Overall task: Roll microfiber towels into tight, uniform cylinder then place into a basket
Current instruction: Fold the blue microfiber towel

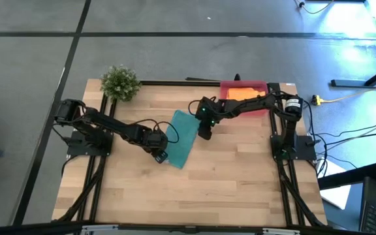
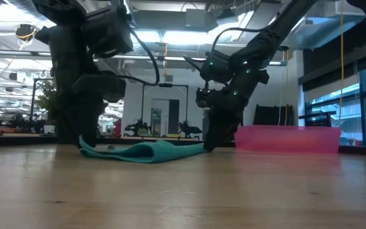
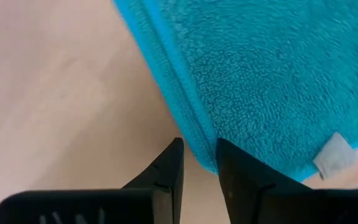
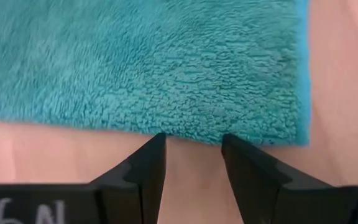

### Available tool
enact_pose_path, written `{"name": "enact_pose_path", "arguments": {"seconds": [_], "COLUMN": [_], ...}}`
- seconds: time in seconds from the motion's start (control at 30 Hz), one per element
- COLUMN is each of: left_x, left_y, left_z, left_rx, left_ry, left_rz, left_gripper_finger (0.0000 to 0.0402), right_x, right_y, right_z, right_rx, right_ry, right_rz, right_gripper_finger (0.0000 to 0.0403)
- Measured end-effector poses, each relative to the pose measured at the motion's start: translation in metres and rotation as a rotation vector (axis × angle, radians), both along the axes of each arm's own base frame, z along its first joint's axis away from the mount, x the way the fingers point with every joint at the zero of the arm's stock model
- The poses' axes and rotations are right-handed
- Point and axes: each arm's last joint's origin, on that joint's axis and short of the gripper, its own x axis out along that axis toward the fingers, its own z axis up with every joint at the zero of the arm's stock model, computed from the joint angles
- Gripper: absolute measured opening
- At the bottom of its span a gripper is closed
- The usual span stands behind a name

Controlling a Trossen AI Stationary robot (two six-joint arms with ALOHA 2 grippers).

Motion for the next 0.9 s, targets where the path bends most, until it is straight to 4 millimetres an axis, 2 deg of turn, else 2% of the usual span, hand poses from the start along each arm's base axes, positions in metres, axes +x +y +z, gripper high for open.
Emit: {"name": "enact_pose_path", "arguments": {"seconds": [0.33, 0.5, 0.57, 0.7, 0.9], "left_x": [0.011, 0.014, 0.011, 0.003, -0.017], "left_y": [-0.013, -0.015, -0.015, -0.012, -0.008], "left_z": [0.003, 0.005, 0.009, 0.021, 0.051], "left_rx": [-0.101, -0.082, -0.075, -0.046, 0.031], "left_ry": [-0.127, -0.168, -0.162, -0.165, -0.2], "left_rz": [-0.051, -0.059, -0.059, -0.046, -0.011], "left_gripper_finger": [0.0079, 0.0079, 0.0079, 0.0079, 0.0079], "right_x": [0.006, 0.004, 0.005, 0.004, 0.003], "right_y": [-0.009, -0.009, -0.009, -0.005, 0.024], "right_z": [0.005, 0.006, 0.014, 0.041, 0.06], "right_rx": [-0.066, -0.042, -0.012, 0.078, 0.318], "right_ry": [-0.086, -0.059, -0.042, -0.041, -0.056], "right_rz": [-0.035, -0.055, -0.081, -0.056, 0.045], "right_gripper_finger": [0.0163, 0.0163, 0.0163, 0.0163, 0.0163]}}
